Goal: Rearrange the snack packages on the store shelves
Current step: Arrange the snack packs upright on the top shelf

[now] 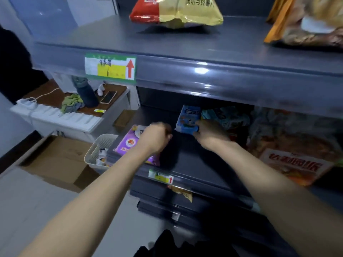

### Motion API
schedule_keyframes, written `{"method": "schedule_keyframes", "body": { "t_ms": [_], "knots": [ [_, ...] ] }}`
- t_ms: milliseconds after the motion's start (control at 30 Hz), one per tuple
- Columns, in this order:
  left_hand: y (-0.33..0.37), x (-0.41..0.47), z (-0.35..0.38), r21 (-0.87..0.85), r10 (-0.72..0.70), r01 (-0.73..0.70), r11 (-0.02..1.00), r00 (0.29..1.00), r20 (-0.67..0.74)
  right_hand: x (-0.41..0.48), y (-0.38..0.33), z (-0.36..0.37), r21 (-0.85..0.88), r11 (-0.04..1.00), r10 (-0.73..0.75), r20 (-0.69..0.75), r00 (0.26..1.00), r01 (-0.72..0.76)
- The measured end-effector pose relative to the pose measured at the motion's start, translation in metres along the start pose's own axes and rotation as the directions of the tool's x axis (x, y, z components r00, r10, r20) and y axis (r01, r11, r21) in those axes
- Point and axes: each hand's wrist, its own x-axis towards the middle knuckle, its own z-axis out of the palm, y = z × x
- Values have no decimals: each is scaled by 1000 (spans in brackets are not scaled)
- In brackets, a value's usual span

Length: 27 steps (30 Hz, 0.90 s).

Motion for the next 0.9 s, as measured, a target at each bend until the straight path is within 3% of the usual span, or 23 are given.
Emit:
{"method": "schedule_keyframes", "body": {
  "t_ms": [133, 367, 567, 733, 900],
  "knots": [
    [-14, 44, 21, -8, 66, -65, 998, 993, 101, 26, 7, 23, 63, 994, 93, -6, 996, -92],
    [-27, 99, 55, -262, 74, -25, 965, 981, 181, 59, 10, 53, 204, 960, 199, -19, 980, -191],
    [-22, 119, 69, -413, -1, 94, 906, 976, 218, 71, -3, 58, 250, 933, 240, 106, 965, -259],
    [-25, 127, 66, -492, -91, 166, 855, 981, 172, 74, -12, 51, 374, 871, 321, 54, 945, -318],
    [-30, 125, 62, -568, -221, 308, 763, 951, 218, 73, -16, 37, 467, 794, 419, 44, 907, -389]
  ]
}}
